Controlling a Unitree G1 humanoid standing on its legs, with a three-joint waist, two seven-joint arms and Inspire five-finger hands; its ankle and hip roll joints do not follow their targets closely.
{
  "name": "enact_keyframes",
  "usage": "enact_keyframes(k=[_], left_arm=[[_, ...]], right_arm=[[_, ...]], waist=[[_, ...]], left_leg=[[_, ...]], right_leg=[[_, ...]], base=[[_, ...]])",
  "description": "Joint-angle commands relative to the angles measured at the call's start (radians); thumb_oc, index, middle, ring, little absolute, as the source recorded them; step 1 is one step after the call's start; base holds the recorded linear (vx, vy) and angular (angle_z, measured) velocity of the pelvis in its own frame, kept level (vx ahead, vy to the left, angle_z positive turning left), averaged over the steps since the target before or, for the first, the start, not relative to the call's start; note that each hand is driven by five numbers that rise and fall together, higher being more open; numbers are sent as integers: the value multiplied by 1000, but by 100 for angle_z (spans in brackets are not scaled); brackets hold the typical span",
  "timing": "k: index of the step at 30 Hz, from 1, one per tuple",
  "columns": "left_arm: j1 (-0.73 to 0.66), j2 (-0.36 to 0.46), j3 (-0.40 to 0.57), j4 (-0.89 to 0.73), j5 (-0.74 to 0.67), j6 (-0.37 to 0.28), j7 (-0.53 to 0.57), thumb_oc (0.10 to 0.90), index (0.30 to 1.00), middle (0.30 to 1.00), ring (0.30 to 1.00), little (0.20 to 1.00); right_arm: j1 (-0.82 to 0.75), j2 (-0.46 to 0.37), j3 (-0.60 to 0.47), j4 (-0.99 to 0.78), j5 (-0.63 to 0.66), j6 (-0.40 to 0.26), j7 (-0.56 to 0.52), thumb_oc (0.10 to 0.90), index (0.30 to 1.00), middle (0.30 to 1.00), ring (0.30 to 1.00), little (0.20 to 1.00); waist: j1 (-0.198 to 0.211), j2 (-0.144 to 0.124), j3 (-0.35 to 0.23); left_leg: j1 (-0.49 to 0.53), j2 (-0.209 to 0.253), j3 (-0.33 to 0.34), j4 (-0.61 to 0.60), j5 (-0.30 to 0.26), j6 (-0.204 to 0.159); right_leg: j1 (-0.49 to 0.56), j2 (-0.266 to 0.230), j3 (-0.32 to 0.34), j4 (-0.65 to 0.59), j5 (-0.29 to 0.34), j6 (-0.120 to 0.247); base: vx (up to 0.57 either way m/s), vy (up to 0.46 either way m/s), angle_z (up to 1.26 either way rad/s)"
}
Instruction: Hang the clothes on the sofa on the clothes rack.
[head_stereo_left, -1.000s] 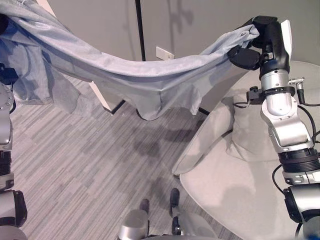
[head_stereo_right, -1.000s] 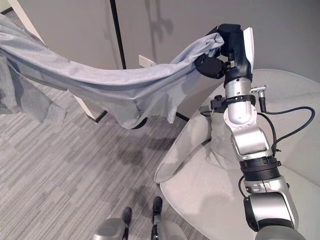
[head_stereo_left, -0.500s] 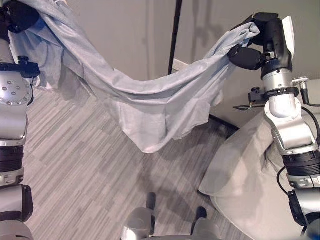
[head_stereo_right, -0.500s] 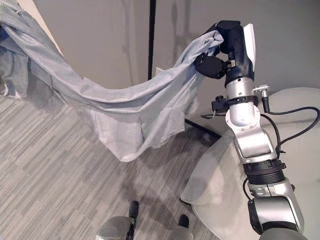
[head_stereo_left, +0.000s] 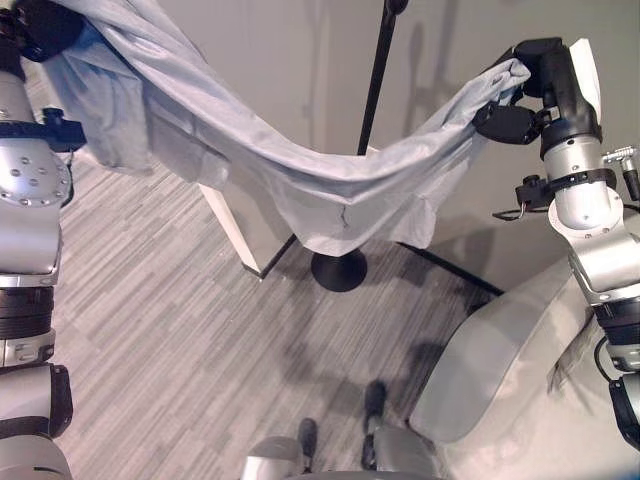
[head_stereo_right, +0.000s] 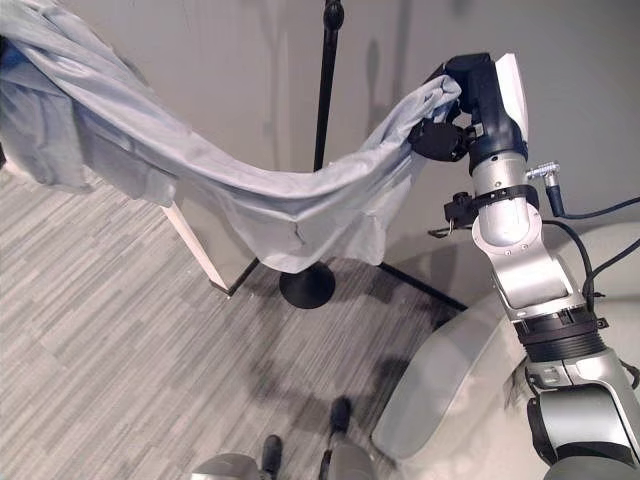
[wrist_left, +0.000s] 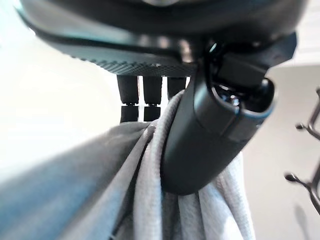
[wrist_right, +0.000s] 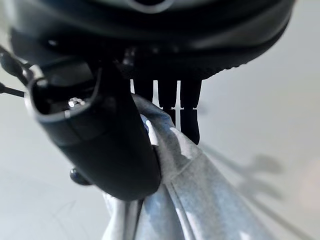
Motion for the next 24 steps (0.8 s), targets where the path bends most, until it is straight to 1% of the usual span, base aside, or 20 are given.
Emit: enact_keyframes(k=[1,3,4,5,6,7,8,9,10,11,12,13,15,17,18,19,20,21,23,24], left_arm=[[-80,44,1,-82,78,-50,38,400,300,300,300,300],[-77,38,3,-91,79,-50,36,400,300,300,300,300],[-74,32,7,-102,79,-50,35,400,300,300,300,300],[-87,16,13,-118,66,-49,40,400,300,300,300,300],[-102,17,11,-128,69,-42,38,400,300,300,300,300],[-105,17,4,-143,72,-46,31,400,300,300,300,300],[-105,17,4,-143,72,-46,31,400,300,300,300,300],[-63,-6,46,-217,81,-56,18,400,300,300,300,300],[10,-43,103,-279,73,-69,3,400,300,300,300,300],[52,-66,135,-306,66,-73,-6,400,300,300,300,300],[64,-70,141,-316,67,-70,-9,400,300,300,300,300],[150,-138,212,-371,36,-88,-22,400,300,300,300,300],[205,-185,263,-395,3,-101,-26,400,300,300,300,300],[214,-206,294,-389,-11,-111,-10,400,300,300,300,300],[198,-194,301,-353,-13,-115,15,400,300,300,300,300],[137,-120,293,-248,-14,-113,70,400,300,300,300,300],[129,-116,291,-238,-16,-118,73,400,300,300,300,300],[105,-78,282,-190,-15,-109,97,400,300,300,300,300],[47,-33,271,-133,-48,-125,123,400,300,300,300,300],[46,-34,274,-130,-50,-127,124,400,300,300,300,300]], right_arm=[[-105,-26,-63,-82,-23,-103,-62,400,300,300,300,300],[-94,-23,-73,-91,-24,-102,-60,400,300,300,300,300],[-76,-19,-89,-111,-30,-102,-60,400,300,300,300,300],[-77,-26,-116,-127,-50,-95,-67,400,300,300,300,300],[-68,-22,-162,-152,-73,-93,-78,400,300,300,300,300],[-63,-15,-165,-155,-79,-93,-78,400,300,300,300,300],[-63,-15,-165,-155,-79,-93,-78,400,300,300,300,300],[4,22,-235,-226,-93,-102,-71,400,300,300,300,300],[56,52,-295,-282,-93,-111,-69,400,300,300,300,300],[84,68,-325,-308,-87,-116,-67,400,300,300,300,300],[91,70,-325,-314,-88,-114,-66,400,300,300,300,300],[138,122,-389,-368,-68,-130,-70,400,300,300,300,300],[154,159,-431,-390,-49,-142,-84,400,300,300,300,300],[150,178,-450,-397,-46,-149,-96,400,300,300,300,300],[134,162,-459,-373,-46,-148,-116,400,300,300,300,300],[58,63,-425,-272,-49,-138,-158,400,300,300,300,300],[47,59,-419,-262,-46,-142,-160,400,300,300,300,300],[12,10,-387,-214,-42,-134,-172,400,300,300,300,300],[-60,-81,-340,-114,-21,-126,-192,400,300,300,300,300],[-74,-86,-330,-103,-17,-130,-193,400,300,300,300,300]], waist=[[-52,4,-151],[-54,3,-152],[-54,-4,-147],[-47,-22,-117],[-25,-23,-104],[-13,-16,-109],[-13,-16,-109],[-6,-10,-125],[-4,-12,-144],[-4,-12,-155],[-4,-11,-162],[-5,-7,-180],[-7,1,-197],[-9,8,-207],[-13,11,-211],[-16,10,-214],[-17,11,-211],[-16,7,-213],[-19,3,-211],[-20,7,-209]], left_leg=[[-14,168,43,-49,89,30],[-4,172,44,-48,102,31],[-14,169,39,-7,106,34],[-81,144,29,118,86,25],[-140,99,4,43,53,18],[-130,91,-19,-23,57,22],[-130,91,-19,-23,57,22],[-132,86,-22,-49,50,13],[-136,74,-6,-49,35,12],[-137,67,-2,-49,35,13],[-138,68,0,-49,31,13],[-132,60,7,-49,29,11],[-128,57,14,-49,29,10],[-122,55,18,-49,28,11],[-116,54,22,-49,27,9],[-109,55,27,-49,27,7],[-109,55,27,-49,27,7],[-106,56,29,-49,28,7],[-100,62,33,-49,25,5],[-100,61,34,-49,25,5]], right_leg=[[28,-25,7,7,-146,46],[38,-19,7,7,-149,46],[48,-16,13,7,-143,44],[74,-29,13,7,-140,40],[83,-19,30,7,-150,31],[75,-11,38,7,-151,29],[75,-11,38,7,-151,29],[68,-17,62,7,-142,16],[60,-29,61,7,-141,12],[55,-33,61,7,-138,12],[53,-33,63,7,-141,13],[46,-40,57,7,-137,14],[40,-44,54,7,-136,16],[42,-44,55,7,-134,18],[46,-44,56,7,-134,20],[56,-45,54,7,-139,25],[57,-45,54,7,-139,25],[61,-44,52,7,-140,26],[67,-44,44,7,-147,30],[68,-44,44,7,-147,30]], base=[[139,-170,38],[75,-114,32],[39,-213,5],[41,-263,-9],[18,-176,-10],[11,-40,-12],[29,94,-45],[41,164,-73],[41,194,-66],[37,112,-54],[47,91,-33],[46,86,-39],[40,82,-33],[46,47,-22],[82,42,-1],[70,29,0],[68,10,3],[30,-4,4],[60,-7,6],[91,-5,8]])
